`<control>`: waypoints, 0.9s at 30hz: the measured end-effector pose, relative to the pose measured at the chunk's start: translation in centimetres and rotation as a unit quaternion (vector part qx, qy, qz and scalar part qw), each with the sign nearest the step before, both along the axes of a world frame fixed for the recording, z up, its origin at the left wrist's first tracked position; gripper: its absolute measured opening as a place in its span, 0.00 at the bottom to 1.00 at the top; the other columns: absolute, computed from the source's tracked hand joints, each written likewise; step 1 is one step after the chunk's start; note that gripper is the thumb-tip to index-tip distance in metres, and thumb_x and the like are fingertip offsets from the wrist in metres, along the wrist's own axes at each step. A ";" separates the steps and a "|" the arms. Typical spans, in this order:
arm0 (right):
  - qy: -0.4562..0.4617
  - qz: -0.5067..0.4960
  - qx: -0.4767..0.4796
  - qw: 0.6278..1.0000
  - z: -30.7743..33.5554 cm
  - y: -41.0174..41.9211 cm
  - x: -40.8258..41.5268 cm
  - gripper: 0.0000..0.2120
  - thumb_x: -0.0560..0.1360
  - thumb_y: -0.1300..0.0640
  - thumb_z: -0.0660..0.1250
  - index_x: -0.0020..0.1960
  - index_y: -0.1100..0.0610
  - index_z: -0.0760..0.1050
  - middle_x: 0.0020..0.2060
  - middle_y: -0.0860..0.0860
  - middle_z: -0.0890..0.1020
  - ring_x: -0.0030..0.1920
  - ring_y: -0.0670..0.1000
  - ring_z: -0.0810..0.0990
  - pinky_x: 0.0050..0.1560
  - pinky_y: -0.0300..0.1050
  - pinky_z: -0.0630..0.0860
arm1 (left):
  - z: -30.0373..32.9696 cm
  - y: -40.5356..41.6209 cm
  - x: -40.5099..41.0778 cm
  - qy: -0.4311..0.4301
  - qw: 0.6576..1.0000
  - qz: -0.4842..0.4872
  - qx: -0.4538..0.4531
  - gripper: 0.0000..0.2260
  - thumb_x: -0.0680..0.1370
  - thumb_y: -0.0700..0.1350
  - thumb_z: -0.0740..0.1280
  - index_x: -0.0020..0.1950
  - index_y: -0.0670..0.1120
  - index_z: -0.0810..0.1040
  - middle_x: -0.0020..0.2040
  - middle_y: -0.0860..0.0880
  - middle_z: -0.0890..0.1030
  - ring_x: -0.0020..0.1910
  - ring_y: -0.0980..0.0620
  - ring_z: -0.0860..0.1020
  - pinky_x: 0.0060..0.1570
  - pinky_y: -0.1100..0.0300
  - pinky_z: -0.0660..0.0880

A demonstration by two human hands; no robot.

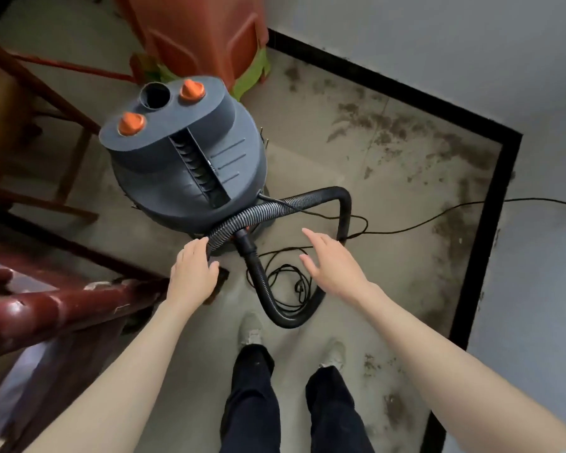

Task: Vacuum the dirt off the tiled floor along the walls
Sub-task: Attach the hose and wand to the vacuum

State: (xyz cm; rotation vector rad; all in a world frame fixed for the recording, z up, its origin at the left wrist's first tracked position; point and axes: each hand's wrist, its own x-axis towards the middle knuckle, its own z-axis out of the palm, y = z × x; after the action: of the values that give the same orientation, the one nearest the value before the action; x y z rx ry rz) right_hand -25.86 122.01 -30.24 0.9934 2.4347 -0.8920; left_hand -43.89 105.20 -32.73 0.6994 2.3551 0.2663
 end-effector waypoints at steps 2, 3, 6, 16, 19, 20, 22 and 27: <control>-0.004 -0.007 -0.012 1.000 -2.1 -0.6 -1.6 0.26 0.82 0.52 0.58 0.78 0.57 0.58 0.73 0.55 0.68 0.71 0.56 0.67 0.71 0.51 0.61 | -2.3 0.2 -1.4 0.005 1.000 0.003 -0.017 0.25 0.79 0.43 0.63 0.74 0.41 0.61 0.71 0.42 0.66 0.69 0.42 0.65 0.67 0.46 0.64; -0.004 -0.012 -0.018 1.000 -3.0 -0.7 -2.2 0.26 0.82 0.53 0.58 0.78 0.58 0.58 0.73 0.55 0.68 0.71 0.56 0.67 0.71 0.50 0.61 | -3.4 0.5 -1.9 0.001 1.000 0.006 -0.024 0.25 0.79 0.43 0.63 0.74 0.41 0.61 0.69 0.41 0.67 0.68 0.41 0.67 0.66 0.46 0.66; -0.005 -0.036 -0.029 0.999 -5.4 -1.0 -3.5 0.26 0.82 0.53 0.58 0.78 0.57 0.58 0.73 0.55 0.67 0.72 0.56 0.66 0.70 0.46 0.60 | -6.3 1.1 -2.5 -0.016 0.999 0.026 -0.036 0.25 0.79 0.45 0.64 0.74 0.42 0.60 0.66 0.39 0.68 0.66 0.40 0.68 0.65 0.45 0.67; -0.006 -0.067 -0.064 0.996 -7.6 -3.3 -3.0 0.25 0.83 0.54 0.58 0.78 0.56 0.58 0.73 0.54 0.67 0.72 0.54 0.66 0.69 0.45 0.62 | -8.0 1.4 -3.4 0.043 0.999 0.004 -0.012 0.23 0.75 0.46 0.69 0.68 0.44 0.67 0.59 0.38 0.73 0.60 0.37 0.71 0.57 0.43 0.70; -0.012 -0.066 -0.073 0.995 -6.8 -3.6 -1.8 0.25 0.83 0.54 0.57 0.78 0.56 0.58 0.74 0.54 0.67 0.72 0.54 0.66 0.69 0.46 0.62 | -6.9 1.3 -3.5 0.052 0.999 -0.008 -0.011 0.23 0.74 0.47 0.70 0.67 0.42 0.69 0.57 0.38 0.73 0.58 0.37 0.71 0.56 0.43 0.70; -0.010 -0.068 -0.072 0.995 -6.5 -3.6 -1.5 0.25 0.83 0.54 0.57 0.78 0.56 0.58 0.74 0.54 0.67 0.72 0.54 0.66 0.69 0.46 0.62 | -6.4 1.5 -3.4 0.051 0.999 -0.005 -0.009 0.23 0.74 0.47 0.70 0.67 0.42 0.69 0.57 0.39 0.72 0.58 0.37 0.71 0.55 0.44 0.70; -0.005 -0.075 -0.069 0.995 -5.9 -3.3 -0.8 0.25 0.83 0.54 0.57 0.78 0.56 0.58 0.74 0.54 0.67 0.72 0.54 0.65 0.69 0.45 0.62 | -5.3 1.8 -3.1 0.040 0.999 0.013 0.001 0.23 0.75 0.47 0.69 0.67 0.43 0.69 0.57 0.40 0.71 0.55 0.36 0.73 0.53 0.45 0.70; 0.021 -0.081 -0.054 0.995 -4.6 -3.0 -0.1 0.26 0.82 0.55 0.58 0.78 0.55 0.56 0.75 0.52 0.65 0.72 0.54 0.65 0.68 0.46 0.62 | -2.5 1.0 0.1 -0.004 0.999 -0.012 0.035 0.17 0.74 0.45 0.70 0.59 0.44 0.69 0.51 0.46 0.72 0.49 0.41 0.76 0.49 0.49 0.73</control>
State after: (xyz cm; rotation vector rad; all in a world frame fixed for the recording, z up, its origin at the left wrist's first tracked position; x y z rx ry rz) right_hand -25.92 119.00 -34.82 1.1537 2.3376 -1.0979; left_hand -43.75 106.24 -35.22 0.7590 2.3375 0.3416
